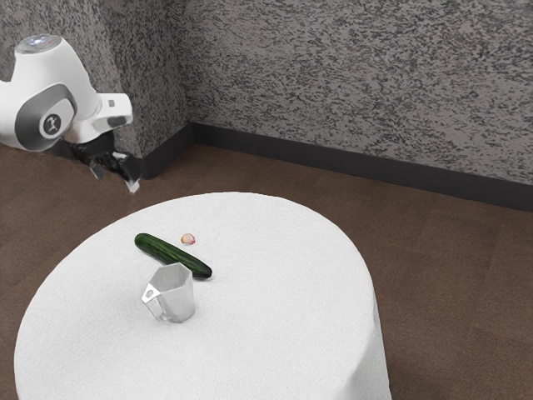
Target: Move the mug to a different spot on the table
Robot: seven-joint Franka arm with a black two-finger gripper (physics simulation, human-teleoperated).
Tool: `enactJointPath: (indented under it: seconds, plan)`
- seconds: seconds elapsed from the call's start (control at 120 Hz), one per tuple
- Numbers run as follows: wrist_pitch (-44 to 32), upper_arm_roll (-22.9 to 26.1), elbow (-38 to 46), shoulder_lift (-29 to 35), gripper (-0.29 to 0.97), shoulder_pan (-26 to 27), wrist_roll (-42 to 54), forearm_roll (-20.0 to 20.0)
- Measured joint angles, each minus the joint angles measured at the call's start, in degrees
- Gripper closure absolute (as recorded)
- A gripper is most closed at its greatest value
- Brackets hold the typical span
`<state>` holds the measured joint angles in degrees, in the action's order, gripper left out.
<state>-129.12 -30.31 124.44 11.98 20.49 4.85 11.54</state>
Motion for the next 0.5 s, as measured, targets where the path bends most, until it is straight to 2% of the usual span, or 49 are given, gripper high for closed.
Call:
enactJointPath:
  seconds: [0.067,0.233,0.317,0.392,0.5]
  plan:
    - [5.7,2.3,-5.2,-2.0,0.0,-1.7,1.2,-1.9]
    - [16.0,13.3,-16.7,-6.3,0.0,-11.0,3.4,-5.7]
    - [21.5,18.6,-25.8,-10.0,0.0,-14.8,3.3,-7.1]
    - [27.0,20.6,-31.5,-11.0,0.0,-14.7,3.0,-7.6]
    - [32.8,21.1,-33.5,-10.9,0.0,-12.1,2.5,-8.5]
